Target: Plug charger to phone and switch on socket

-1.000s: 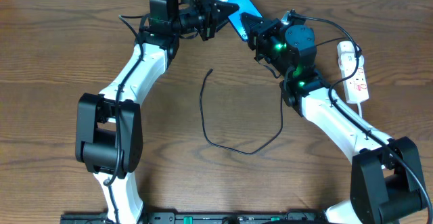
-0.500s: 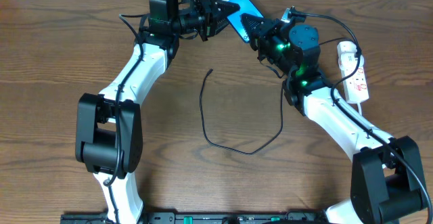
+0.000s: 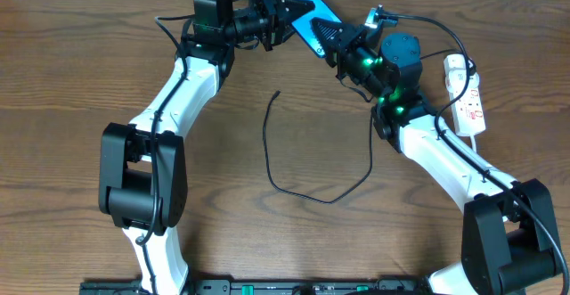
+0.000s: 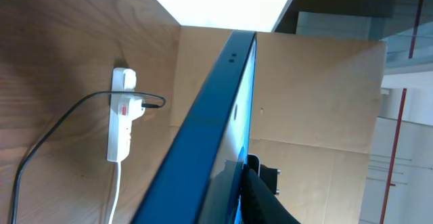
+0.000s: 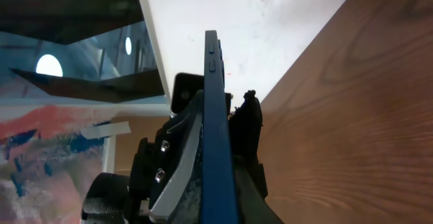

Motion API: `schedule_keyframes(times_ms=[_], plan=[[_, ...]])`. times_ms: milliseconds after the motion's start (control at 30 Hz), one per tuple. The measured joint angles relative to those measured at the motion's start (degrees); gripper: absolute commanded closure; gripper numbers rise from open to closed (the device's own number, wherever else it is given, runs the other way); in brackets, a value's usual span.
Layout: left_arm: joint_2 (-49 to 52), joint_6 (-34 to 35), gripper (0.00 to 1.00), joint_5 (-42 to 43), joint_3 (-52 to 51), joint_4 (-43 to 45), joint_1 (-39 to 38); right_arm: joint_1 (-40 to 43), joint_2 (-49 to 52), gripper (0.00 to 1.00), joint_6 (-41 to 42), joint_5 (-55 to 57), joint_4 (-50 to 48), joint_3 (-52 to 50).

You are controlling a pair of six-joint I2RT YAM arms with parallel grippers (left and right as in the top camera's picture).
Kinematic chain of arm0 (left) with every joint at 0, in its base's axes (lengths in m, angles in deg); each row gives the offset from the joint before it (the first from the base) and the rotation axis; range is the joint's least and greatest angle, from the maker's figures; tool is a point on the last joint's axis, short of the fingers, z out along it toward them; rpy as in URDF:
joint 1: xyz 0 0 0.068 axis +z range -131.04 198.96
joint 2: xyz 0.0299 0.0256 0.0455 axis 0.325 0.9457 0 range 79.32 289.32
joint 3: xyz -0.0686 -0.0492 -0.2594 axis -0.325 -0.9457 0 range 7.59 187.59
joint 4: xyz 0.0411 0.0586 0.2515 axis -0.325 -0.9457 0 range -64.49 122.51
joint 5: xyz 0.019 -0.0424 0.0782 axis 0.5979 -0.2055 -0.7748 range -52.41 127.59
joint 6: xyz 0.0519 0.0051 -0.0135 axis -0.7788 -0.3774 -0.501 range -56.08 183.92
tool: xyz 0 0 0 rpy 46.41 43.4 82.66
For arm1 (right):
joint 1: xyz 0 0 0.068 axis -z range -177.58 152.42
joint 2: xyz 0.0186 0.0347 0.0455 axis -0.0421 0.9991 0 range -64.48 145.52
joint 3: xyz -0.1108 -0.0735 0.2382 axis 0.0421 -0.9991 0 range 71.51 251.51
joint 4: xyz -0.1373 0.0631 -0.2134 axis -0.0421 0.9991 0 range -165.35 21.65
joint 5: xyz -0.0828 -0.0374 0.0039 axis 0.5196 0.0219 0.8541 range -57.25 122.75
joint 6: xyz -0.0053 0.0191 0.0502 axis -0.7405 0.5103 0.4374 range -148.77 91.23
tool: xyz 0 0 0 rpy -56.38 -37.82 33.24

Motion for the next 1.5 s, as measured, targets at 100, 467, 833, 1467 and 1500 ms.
schedule_keyframes(times_ms=[100, 467, 833, 1467, 1500], plan=[[0.0, 0.04, 0.77, 0.02, 0.0, 1.7, 0.02, 0.04, 0.0, 0.99, 0.0, -0.39, -0.59, 0.0], [0.0, 2.43, 0.92, 0.02, 0.0, 4.37, 0.13, 0.15, -0.02, 0.99, 2.05, -0.48, -1.49, 0.0], [0.0, 3.04, 0.92, -0.24, 0.0, 4.66, 0.11, 0.15, -0.02, 0.99, 3.67, -0.52, -1.57, 0.02], [0.0, 3.08, 0.83, -1.22, 0.0, 4.35, 0.11, -0.44, -0.02, 0.99, 2.97, 0.35, -1.44, 0.02], [0.0, 3.17, 0.83, -1.68, 0.0, 4.2, 0.11, -0.63, -0.02, 0.99, 2.49, 0.74, -1.4, 0.02]])
